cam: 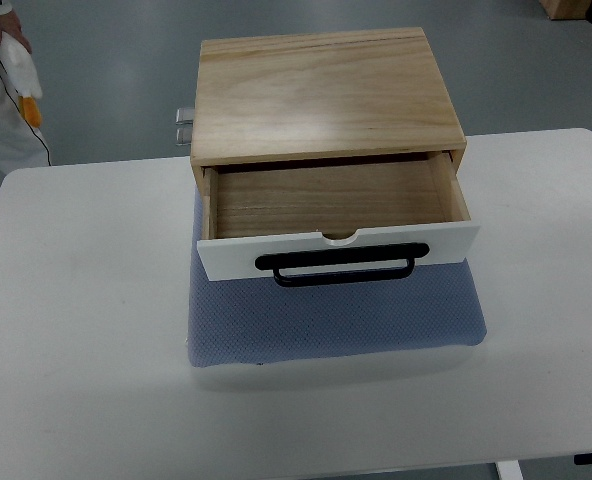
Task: Open wood drawer with right hand
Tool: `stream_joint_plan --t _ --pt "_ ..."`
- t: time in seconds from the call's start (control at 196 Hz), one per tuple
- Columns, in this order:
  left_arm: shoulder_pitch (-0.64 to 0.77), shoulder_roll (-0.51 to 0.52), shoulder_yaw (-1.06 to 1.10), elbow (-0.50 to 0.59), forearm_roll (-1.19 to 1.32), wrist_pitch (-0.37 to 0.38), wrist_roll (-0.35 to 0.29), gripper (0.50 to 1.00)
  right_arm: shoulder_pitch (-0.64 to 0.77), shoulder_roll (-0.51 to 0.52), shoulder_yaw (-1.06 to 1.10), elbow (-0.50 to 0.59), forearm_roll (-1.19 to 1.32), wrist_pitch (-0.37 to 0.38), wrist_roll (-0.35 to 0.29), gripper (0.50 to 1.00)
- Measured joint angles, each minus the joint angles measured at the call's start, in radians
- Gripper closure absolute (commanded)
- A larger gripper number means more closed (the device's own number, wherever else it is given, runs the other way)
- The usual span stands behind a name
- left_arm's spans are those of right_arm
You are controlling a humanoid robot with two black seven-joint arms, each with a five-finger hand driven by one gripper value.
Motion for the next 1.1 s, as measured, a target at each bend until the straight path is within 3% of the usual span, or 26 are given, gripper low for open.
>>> stream_joint_plan --t 0.225,0.362,0.582,0.868,1.102 --pt "0.0 0.0 0.0 0.0 0.0 0.0 0.0 0.5 -0.084 0.067 0.126 -0.221 0.043 0.056 0.0 0.556" --pt "0.0 0.0 0.0 0.0 0.0 0.0 0.0 0.5 -0.134 0.119 0.167 -0.293 0.045 0.086 -0.001 0.556" --pt "0.0 0.0 0.0 0.0 0.0 0.0 0.0 0.5 -0.186 0.172 0.246 -0.324 0.037 0.063 -0.001 0.556" --pt "0.0 0.0 0.0 0.0 0.0 0.0 0.0 0.5 -0.215 0.214 0.287 -0.335 0.03 -0.024 0.0 0.556" --pt "0.0 0.0 0.0 0.0 0.0 0.0 0.0 0.5 -0.227 0.227 0.288 -0.335 0.032 -0.04 0.026 0.556"
